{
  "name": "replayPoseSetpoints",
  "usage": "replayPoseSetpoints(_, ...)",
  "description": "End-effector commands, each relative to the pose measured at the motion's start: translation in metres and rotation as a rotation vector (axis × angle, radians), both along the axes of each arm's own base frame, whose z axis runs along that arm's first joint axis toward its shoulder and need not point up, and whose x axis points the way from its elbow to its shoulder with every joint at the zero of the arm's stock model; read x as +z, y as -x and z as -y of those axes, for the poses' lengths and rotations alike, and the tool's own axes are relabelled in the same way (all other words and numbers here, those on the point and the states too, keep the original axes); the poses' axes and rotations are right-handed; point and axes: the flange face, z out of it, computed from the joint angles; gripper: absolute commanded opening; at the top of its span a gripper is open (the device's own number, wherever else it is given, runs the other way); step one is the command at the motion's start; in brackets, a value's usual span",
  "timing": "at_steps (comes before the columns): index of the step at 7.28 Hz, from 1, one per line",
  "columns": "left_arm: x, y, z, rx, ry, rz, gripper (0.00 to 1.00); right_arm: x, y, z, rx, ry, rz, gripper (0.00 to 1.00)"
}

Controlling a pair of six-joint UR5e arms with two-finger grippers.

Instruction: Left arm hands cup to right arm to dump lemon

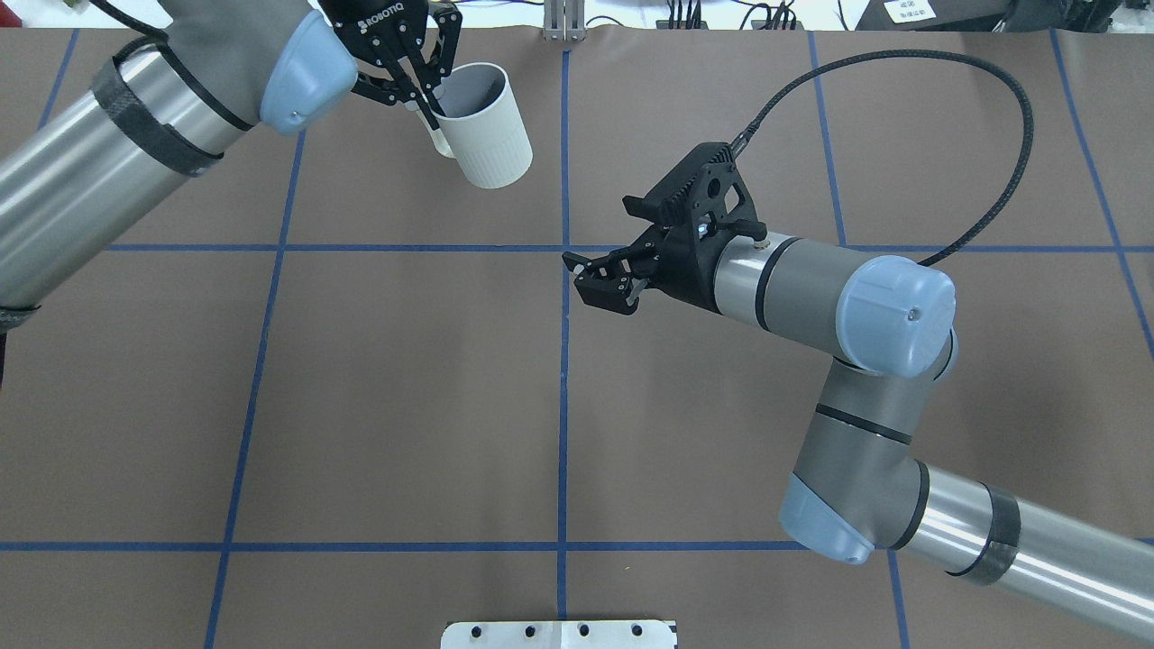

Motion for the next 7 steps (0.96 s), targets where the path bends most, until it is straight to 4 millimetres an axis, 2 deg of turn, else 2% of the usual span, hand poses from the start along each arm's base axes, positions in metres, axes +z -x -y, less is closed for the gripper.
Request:
replayPoseSetpoints(1, -0.006, -0.022, -0.011, 0.036, 0.007, -0.008, 0.0, -0.005, 0.001, -0.001, 0.002, -0.006, 0.013, 0.98)
replayPoseSetpoints(3, -0.017, -0.037, -0.022, 0.054, 0.019, -0.013, 0.0, -0.004, 0.002, 0.0, 0.003, -0.004, 0.01, 0.98)
replayPoseSetpoints(5, -0.027, -0.061, -0.041, 0.094, 0.038, -0.025, 0.0, -0.002, 0.003, 0.0, 0.003, -0.002, 0.006, 0.98)
replayPoseSetpoints(7, -0.033, -0.072, -0.05, 0.11, 0.036, -0.028, 0.0, -0.002, 0.004, 0.001, 0.006, -0.001, 0.005, 0.98)
